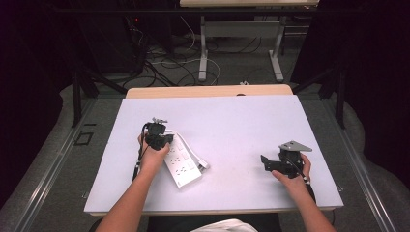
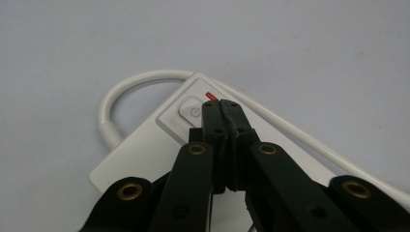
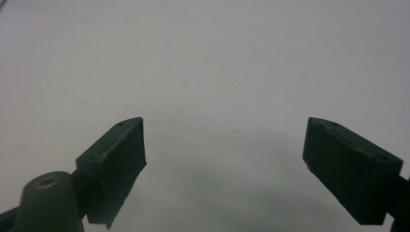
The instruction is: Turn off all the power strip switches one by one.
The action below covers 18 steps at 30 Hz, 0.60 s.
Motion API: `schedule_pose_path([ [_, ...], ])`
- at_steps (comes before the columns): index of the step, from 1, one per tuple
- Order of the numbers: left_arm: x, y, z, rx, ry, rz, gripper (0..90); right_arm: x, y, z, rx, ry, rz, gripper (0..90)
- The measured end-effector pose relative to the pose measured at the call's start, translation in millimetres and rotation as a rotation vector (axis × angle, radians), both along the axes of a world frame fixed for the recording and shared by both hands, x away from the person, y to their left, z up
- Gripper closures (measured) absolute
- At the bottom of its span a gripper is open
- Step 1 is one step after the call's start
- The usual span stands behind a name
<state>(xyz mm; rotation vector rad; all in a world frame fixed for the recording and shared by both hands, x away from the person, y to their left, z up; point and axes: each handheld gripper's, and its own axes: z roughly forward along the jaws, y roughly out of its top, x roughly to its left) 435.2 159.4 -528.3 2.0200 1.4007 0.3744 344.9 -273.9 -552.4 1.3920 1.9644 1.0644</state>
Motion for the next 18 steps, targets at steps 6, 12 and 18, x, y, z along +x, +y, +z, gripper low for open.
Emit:
schedule_pose_path([
  [6,-5.7,-2.9,0.3,-0.006,-0.003,-0.021,90.0,-0.1,0.3,0.0,-0.002,0.001,0.0,14.7],
  [12,-12.4,-5.9,0.4,-0.005,-0.014,-0.051,90.0,-0.2,0.5,-0.1,-0.002,0.002,0.003,14.7],
  [18,-17.3,-8.5,-1.1,-0.008,-0.011,-0.068,90.0,-0.3,1.2,-0.2,-0.001,0.004,0.005,14.7],
])
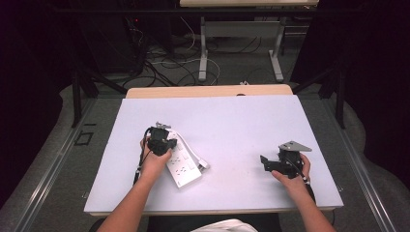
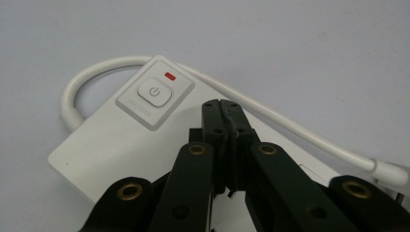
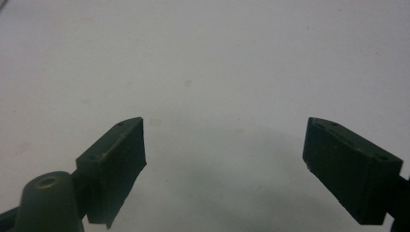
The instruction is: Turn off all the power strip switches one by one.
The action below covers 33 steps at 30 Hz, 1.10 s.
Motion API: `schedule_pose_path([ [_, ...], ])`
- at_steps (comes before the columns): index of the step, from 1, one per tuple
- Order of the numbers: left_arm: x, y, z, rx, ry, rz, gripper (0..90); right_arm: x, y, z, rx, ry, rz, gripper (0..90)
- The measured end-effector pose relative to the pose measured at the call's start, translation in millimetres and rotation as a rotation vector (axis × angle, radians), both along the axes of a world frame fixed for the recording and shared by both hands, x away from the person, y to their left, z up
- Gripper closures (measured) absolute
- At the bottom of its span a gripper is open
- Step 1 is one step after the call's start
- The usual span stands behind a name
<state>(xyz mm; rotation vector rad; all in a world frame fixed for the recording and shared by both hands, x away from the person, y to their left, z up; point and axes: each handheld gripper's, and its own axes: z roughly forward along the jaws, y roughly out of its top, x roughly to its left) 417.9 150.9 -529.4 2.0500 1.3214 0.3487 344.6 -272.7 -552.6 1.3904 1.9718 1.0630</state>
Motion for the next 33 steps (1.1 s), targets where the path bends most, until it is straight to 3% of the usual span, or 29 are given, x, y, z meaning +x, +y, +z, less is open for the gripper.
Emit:
schedule_pose_path([
  [9,-5.2,-4.8,1.3,0.002,-0.003,-0.037,90.0,0.5,0.4,-0.9,0.002,0.003,0.003,14.7],
  [17,-8.6,-9.4,1.5,0.011,0.018,-0.076,90.0,0.5,0.7,-1.3,0.003,0.005,0.002,14.7],
  [18,-9.5,-10.9,0.7,0.011,0.002,-0.068,90.0,0.6,0.6,-1.3,0.003,0.005,0.002,14.7],
  [20,-10.7,-11.3,2.1,0.013,0.011,-0.085,90.0,0.8,0.3,-1.3,-0.002,0.001,0.006,14.7],
  [21,-12.0,-13.4,1.2,0.0,0.003,-0.067,90.0,0.6,0.6,-1.3,0.001,0.003,0.005,14.7],
  [27,-13.4,-13.6,2.4,0.019,-0.004,-0.099,89.9,0.6,0.7,-1.3,0.001,0.003,0.005,14.7],
  [30,-13.6,-14.4,2.0,0.006,0.03,-0.109,89.8,0.6,0.5,-1.3,0.001,0.004,0.005,14.7],
  [33,-14.8,-17.4,-0.1,0.012,0.011,-0.103,89.7,0.7,0.3,-1.1,-0.002,0.001,0.008,14.7],
])
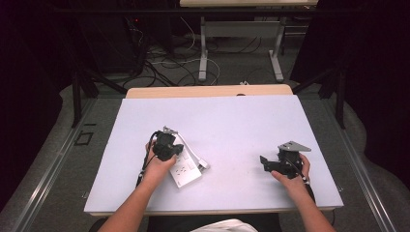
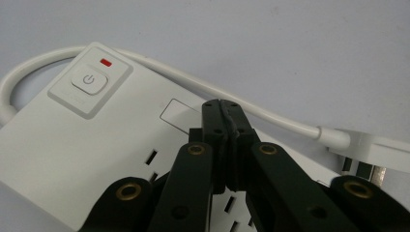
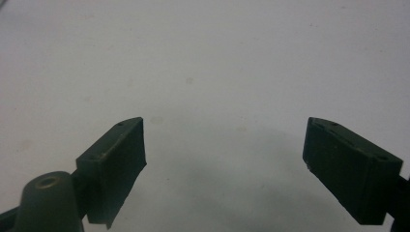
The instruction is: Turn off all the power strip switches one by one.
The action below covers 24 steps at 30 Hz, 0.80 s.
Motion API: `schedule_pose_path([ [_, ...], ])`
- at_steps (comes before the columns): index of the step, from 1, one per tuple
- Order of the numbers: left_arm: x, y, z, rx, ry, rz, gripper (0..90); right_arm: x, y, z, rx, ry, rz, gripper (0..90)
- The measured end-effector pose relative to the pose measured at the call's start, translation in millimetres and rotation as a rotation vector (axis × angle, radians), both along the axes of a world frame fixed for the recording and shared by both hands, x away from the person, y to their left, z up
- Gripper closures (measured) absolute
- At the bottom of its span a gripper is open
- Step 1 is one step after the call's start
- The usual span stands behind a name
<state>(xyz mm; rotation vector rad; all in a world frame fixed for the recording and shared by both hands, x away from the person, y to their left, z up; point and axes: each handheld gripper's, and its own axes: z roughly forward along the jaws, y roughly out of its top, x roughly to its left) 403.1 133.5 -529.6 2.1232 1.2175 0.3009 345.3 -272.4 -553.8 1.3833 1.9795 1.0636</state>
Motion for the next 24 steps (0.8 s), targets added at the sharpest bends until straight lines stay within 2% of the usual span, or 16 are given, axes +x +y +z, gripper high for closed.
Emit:
schedule_pose_path([
  [3,0.7,0.3,0.3,0.004,-0.019,-0.007,89.6,0.1,-0.1,-0.1,0.001,0.001,-0.001,14.7],
  [7,1.3,2.9,2.8,0.014,-0.031,0.013,88.5,0.0,-0.1,0.0,0.0,0.0,0.0,14.7],
  [10,2.4,4.6,2.3,0.008,-0.011,0.017,87.2,0.0,0.2,-0.4,0.003,0.005,-0.002,14.7],
  [11,2.6,4.3,1.5,0.004,-0.02,0.022,87.2,0.0,0.4,-0.4,0.002,0.006,-0.003,14.7],
  [12,2.3,4.6,2.3,0.008,-0.008,0.018,87.2,-0.1,0.3,-0.3,0.001,0.006,0.001,14.7],
  [14,2.3,4.5,2.0,0.007,-0.011,0.019,87.4,0.1,0.3,-0.4,-0.004,0.003,0.002,14.7],
  [19,3.2,5.7,0.6,-0.019,-0.008,0.023,87.5,0.0,0.3,-0.4,-0.006,0.005,0.004,14.7],
  [22,3.1,5.3,0.4,-0.017,-0.009,0.024,87.5,0.0,0.3,-0.3,-0.006,0.004,0.005,14.7],
  [24,3.1,5.0,0.4,0.009,-0.02,0.027,89.5,0.1,0.5,-0.4,-0.004,0.005,0.003,14.7],
])
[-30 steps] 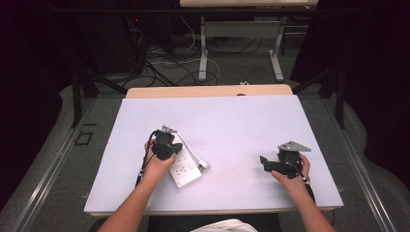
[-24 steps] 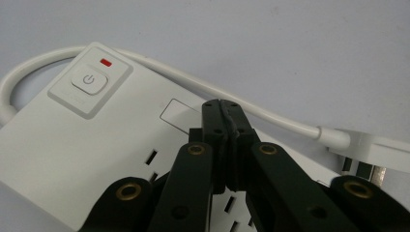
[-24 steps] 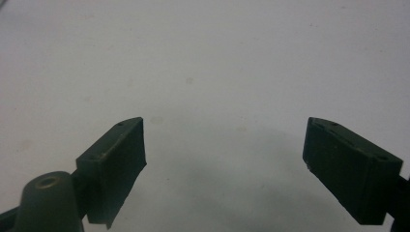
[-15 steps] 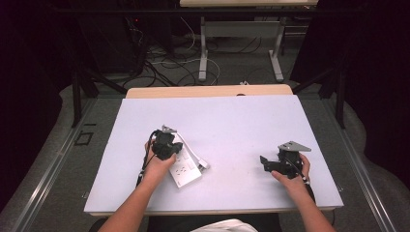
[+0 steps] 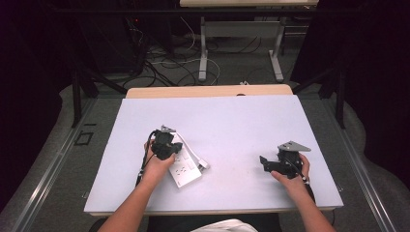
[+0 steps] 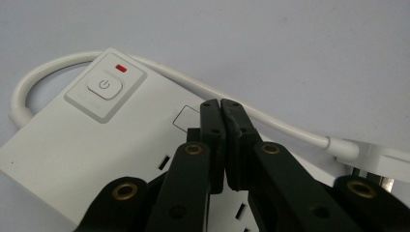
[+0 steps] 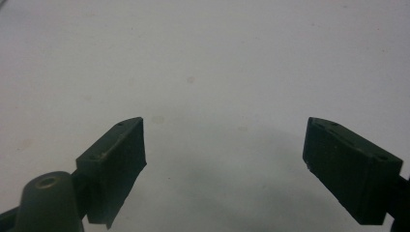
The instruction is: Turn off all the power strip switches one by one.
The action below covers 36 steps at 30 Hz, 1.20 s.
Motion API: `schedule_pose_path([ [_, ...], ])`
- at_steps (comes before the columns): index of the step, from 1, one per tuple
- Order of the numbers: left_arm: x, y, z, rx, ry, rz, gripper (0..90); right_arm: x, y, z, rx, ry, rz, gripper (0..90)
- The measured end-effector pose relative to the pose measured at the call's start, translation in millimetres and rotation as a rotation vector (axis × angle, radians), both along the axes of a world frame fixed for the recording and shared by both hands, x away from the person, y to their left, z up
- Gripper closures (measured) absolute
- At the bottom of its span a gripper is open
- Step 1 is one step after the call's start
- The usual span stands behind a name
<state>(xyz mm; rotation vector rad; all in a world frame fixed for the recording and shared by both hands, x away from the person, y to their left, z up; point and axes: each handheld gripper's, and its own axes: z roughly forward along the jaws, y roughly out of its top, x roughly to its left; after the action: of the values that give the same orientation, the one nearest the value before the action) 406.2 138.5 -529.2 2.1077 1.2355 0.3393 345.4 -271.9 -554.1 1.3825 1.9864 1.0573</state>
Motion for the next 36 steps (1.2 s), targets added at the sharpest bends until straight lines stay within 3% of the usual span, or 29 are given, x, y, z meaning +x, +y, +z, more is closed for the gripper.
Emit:
schedule_pose_path([
  [7,-0.5,-0.5,-0.5,0.02,-0.015,-0.007,89.7,-0.1,0.0,0.0,-0.002,0.0,0.003,14.7],
  [9,-1.0,-1.8,-1.9,-0.019,0.015,-0.002,90.0,0.1,0.1,-0.2,-0.003,0.001,0.004,14.7],
  [11,-1.2,-3.1,-1.8,0.009,-0.01,-0.024,90.0,-0.1,0.8,0.0,0.001,0.001,0.006,14.7],
  [15,-3.8,-8.8,-1.6,0.06,-0.044,-0.02,90.0,-0.3,1.0,0.2,-0.001,-0.001,0.007,14.7],
  [22,-2.0,-2.7,-2.7,0.0,-0.013,-0.01,90.0,0.0,0.3,-0.1,-0.001,0.002,0.005,14.7],
  [36,-7.4,-4.0,-0.7,0.017,-0.02,-0.033,89.9,-0.6,0.6,0.0,0.003,0.002,0.002,14.7],
])
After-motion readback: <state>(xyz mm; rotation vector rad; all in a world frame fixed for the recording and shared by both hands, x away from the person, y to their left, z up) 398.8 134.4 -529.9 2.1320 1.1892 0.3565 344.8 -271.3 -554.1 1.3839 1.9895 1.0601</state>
